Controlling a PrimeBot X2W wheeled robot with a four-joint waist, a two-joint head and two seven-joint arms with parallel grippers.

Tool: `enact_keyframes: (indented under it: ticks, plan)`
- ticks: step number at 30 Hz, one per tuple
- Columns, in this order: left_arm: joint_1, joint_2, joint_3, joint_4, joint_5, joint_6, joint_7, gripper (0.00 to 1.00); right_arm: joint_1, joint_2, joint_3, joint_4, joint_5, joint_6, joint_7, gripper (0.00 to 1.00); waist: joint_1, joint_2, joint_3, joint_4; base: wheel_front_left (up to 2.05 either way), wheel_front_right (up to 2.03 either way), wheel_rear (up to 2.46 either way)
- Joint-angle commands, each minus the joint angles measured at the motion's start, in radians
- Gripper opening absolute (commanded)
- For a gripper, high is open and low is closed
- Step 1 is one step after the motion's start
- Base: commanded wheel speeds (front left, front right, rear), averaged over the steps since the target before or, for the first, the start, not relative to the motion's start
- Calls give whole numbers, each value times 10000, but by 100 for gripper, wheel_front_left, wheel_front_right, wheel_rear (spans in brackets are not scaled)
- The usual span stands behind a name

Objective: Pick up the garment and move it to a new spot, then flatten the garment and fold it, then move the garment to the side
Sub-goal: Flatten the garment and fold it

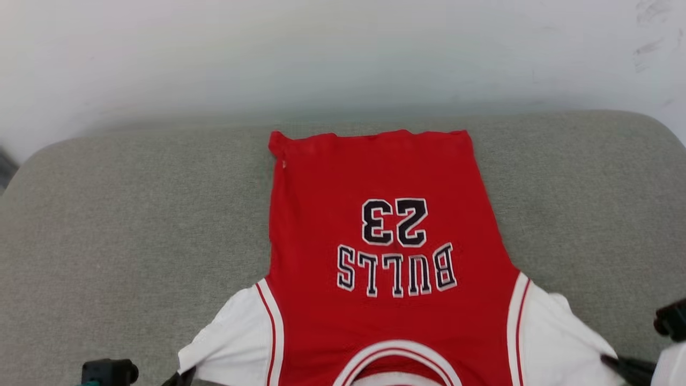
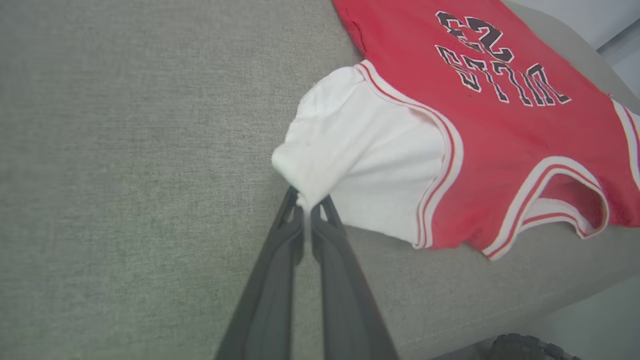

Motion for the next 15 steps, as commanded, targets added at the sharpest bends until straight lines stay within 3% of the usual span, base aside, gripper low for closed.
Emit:
enact_keyframes:
  ticks: [1,5,6,7,8,9,15]
  plan:
    - [137,-25,-3,9,43,77,-89,0,298,-151,-70,-82,-41,-9,249,0,2,-1,13,30,0,0,0]
    - [84,-222,-51,69,172,53,-134,0,847,-91,-624,-397,-134,-7,863,0,2,-1,185,167,0,0,0]
    - [2,-248,-54,69,235,45,-142,0,867,-23,-764,-430,-220,-7,956,4,2,-1,231,197,0,0,0]
    - [-103,-280,-34,71,296,57,-149,0,835,35,-924,-473,-317,-7,1029,16,2,-1,301,233,0,0,0]
    - [-103,-280,-34,71,296,57,-149,0,835,35,-924,-473,-317,-7,1029,16,2,-1,301,233,0,0,0]
    - [-187,-331,-23,71,353,67,-157,0,754,82,-1123,-494,-421,-7,1098,100,2,-1,374,271,0,0,0]
    - [-845,-564,55,-130,966,238,-199,0,-326,249,-2749,-912,-1192,-7,1225,100,2,-1,1067,531,0,0,0]
